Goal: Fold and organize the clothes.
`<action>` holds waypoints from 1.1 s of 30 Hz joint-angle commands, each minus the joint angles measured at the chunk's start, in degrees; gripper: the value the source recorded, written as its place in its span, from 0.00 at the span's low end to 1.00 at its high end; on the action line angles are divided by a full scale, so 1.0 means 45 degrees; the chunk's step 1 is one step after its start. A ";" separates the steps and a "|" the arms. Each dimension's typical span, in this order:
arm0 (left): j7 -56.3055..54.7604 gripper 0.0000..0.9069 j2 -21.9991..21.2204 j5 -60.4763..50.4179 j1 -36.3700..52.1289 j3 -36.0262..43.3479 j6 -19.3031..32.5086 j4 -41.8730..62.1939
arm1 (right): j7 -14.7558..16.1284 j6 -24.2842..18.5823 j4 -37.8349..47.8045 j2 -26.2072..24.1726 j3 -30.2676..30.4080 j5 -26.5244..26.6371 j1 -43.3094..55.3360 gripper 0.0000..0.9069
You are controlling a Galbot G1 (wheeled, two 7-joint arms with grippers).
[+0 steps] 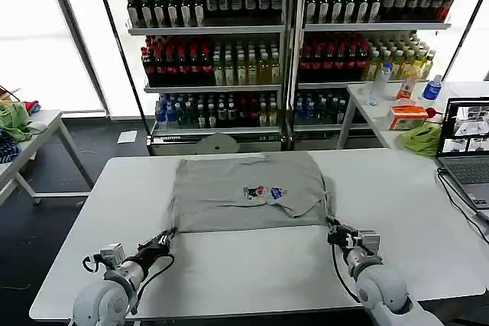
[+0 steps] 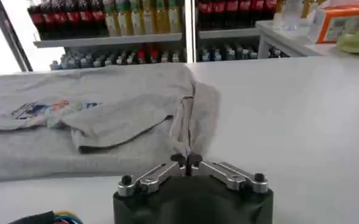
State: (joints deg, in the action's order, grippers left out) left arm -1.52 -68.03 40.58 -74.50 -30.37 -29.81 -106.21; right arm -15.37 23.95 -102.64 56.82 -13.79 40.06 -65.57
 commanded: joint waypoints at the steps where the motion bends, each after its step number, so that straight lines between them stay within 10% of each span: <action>1: 0.0009 0.02 -0.0001 -0.0012 -0.0135 -0.0066 0.0175 -0.0189 | 0.0092 -0.0006 -0.0043 -0.0032 -0.0003 0.0021 0.0002 0.00; 33: -0.0192 0.02 -0.1722 -0.0901 -0.5776 -0.2292 -0.0650 -0.4686 | 0.1529 -0.1294 -0.4192 -0.4335 -0.1530 0.0681 -0.5844 0.00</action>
State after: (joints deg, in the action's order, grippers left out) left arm -2.10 -74.88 37.30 -94.39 -39.03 -32.28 -123.54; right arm -9.08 18.54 -119.01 39.72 -19.98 43.35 -86.09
